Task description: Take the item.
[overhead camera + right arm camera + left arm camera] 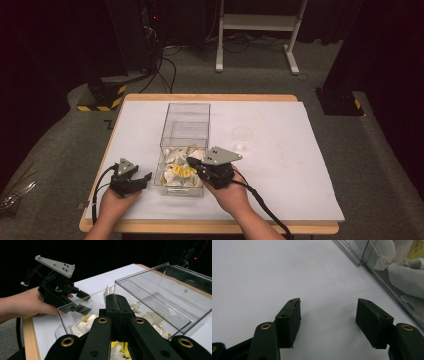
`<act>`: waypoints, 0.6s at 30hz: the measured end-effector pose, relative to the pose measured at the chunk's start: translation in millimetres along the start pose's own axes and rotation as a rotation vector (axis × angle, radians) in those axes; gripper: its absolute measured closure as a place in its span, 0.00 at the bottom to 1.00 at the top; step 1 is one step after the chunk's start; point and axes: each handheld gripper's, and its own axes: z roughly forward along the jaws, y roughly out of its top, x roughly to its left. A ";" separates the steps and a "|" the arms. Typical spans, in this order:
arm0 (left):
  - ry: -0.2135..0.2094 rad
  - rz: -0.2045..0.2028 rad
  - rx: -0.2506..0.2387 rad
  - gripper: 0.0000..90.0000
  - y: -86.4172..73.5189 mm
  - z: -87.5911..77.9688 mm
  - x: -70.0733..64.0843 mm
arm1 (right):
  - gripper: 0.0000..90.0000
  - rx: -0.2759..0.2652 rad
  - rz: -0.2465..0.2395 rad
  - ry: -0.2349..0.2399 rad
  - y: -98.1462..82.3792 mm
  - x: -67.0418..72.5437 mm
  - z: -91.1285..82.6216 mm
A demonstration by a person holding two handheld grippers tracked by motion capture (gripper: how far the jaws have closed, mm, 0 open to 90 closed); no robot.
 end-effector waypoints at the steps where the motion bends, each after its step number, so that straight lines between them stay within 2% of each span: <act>1: 0.002 0.001 0.001 0.41 0.0 0.0 0.0 | 1.00 -0.004 0.003 -0.004 0.3 -0.5 -1.2; 18: 0.016 -0.011 0.007 0.34 0.3 0.6 0.3 | 1.00 -0.075 0.006 -0.063 7.4 -12.4 -23.0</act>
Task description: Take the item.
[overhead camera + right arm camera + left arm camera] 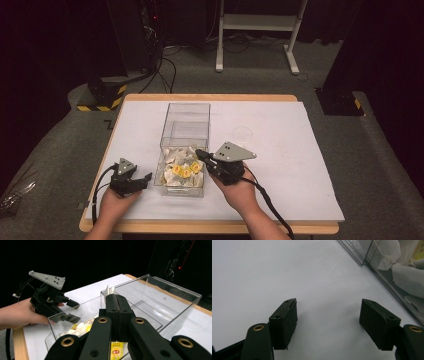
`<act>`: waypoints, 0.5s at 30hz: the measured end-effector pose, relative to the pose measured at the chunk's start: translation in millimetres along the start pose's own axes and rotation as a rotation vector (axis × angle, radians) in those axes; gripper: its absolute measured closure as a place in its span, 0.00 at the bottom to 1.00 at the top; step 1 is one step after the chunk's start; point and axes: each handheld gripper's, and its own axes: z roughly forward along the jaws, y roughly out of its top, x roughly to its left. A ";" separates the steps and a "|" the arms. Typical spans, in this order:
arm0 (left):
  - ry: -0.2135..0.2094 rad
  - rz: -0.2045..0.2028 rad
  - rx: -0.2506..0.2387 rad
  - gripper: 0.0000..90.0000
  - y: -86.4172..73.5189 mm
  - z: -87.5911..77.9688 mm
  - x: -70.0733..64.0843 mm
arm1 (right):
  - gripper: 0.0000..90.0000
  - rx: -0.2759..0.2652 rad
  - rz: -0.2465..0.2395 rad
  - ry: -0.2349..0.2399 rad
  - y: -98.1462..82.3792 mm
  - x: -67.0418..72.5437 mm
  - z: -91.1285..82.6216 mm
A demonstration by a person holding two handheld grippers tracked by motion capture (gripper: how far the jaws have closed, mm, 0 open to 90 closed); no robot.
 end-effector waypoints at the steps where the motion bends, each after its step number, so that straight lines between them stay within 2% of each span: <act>1: -0.002 0.000 0.002 0.34 0.1 -0.1 0.2 | 1.00 -0.005 0.000 -0.006 0.9 -1.2 -2.3; 15: 0.001 0.001 0.001 0.33 0.1 0.1 0.3 | 1.00 -0.047 0.003 -0.066 7.3 -16.3 -24.1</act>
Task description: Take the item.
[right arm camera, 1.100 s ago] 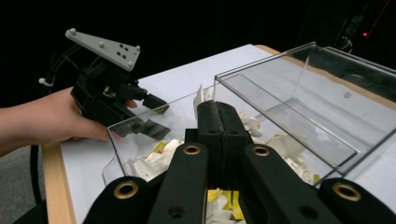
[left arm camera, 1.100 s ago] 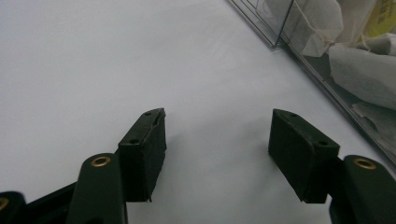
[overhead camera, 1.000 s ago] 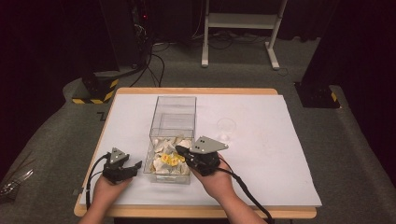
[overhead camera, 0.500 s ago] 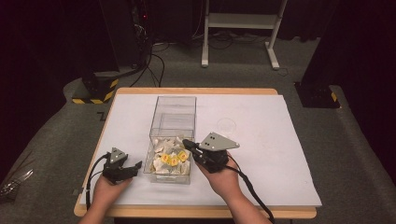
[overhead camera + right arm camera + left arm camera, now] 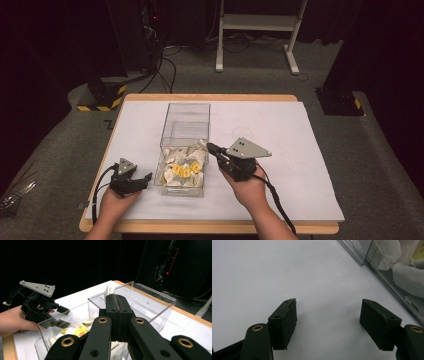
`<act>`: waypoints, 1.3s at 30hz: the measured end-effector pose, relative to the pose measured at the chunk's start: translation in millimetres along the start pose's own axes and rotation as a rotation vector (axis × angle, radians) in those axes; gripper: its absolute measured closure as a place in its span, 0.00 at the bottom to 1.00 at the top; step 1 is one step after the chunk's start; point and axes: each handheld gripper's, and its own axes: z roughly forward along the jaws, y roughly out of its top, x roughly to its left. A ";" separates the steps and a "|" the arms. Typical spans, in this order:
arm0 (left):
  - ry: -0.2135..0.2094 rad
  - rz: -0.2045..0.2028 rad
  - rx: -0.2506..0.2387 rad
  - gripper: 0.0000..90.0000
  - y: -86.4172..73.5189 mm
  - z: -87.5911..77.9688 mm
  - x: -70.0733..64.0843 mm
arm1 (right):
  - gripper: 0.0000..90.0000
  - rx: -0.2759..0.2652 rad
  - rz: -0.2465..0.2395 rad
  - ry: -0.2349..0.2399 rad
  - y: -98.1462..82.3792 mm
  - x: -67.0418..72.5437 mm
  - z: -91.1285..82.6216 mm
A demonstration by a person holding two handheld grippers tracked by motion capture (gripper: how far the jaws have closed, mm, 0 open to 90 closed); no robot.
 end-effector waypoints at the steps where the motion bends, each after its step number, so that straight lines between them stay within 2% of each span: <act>1: 0.000 0.000 0.000 0.33 0.0 0.0 0.0 | 1.00 -0.001 -0.003 -0.004 0.3 -1.1 -1.4; 24: 0.005 0.000 0.003 0.31 0.1 0.2 -1.0 | 1.00 0.005 -0.004 -0.105 -0.4 -25.6 -22.0; 39: 0.004 -0.002 0.005 0.30 0.1 0.2 -0.8 | 1.00 0.014 0.006 -0.190 -3.9 -46.3 -31.3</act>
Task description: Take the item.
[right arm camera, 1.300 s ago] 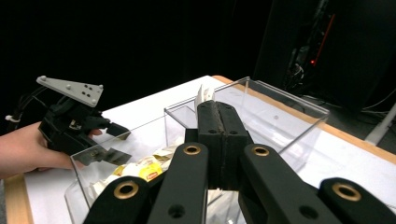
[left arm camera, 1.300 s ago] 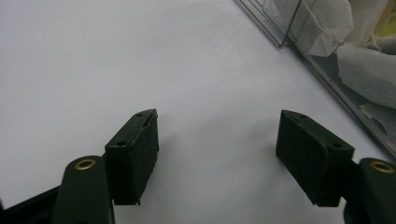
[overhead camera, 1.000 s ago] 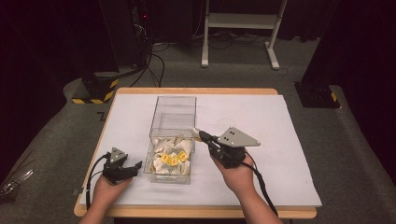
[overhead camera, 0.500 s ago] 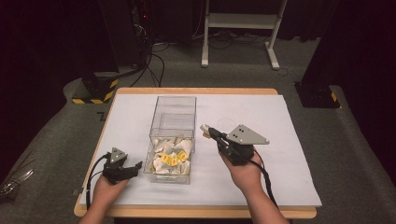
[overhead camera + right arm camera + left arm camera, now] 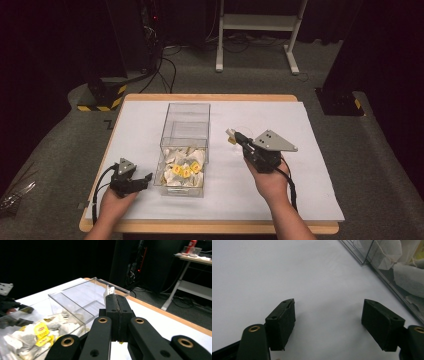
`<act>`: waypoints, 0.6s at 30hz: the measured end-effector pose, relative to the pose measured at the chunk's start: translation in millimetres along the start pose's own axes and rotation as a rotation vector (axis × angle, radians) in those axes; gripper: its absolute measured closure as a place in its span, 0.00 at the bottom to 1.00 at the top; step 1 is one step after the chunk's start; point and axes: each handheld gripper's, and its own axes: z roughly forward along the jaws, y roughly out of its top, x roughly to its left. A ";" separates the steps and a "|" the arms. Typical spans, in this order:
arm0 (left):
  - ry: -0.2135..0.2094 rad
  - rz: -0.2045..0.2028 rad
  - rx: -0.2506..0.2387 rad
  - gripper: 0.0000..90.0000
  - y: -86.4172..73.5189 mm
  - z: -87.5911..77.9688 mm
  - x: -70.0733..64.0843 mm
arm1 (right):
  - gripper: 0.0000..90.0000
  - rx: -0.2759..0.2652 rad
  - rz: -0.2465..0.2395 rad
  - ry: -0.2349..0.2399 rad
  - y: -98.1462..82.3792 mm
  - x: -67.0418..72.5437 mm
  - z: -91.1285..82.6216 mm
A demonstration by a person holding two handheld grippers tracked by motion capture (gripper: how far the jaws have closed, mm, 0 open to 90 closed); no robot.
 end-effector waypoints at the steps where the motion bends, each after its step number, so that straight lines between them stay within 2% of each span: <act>1: 0.000 -0.001 0.000 0.30 0.0 0.1 0.1 | 1.00 0.002 0.001 -0.006 -0.4 -2.0 0.2; 10: -0.001 0.000 0.000 0.30 0.0 0.0 -0.2 | 1.00 0.028 0.005 -0.061 -2.6 -18.9 4.3; 18: 0.000 0.000 -0.003 0.30 -0.2 -0.1 -0.8 | 1.00 0.040 0.020 -0.085 -2.8 -29.5 8.9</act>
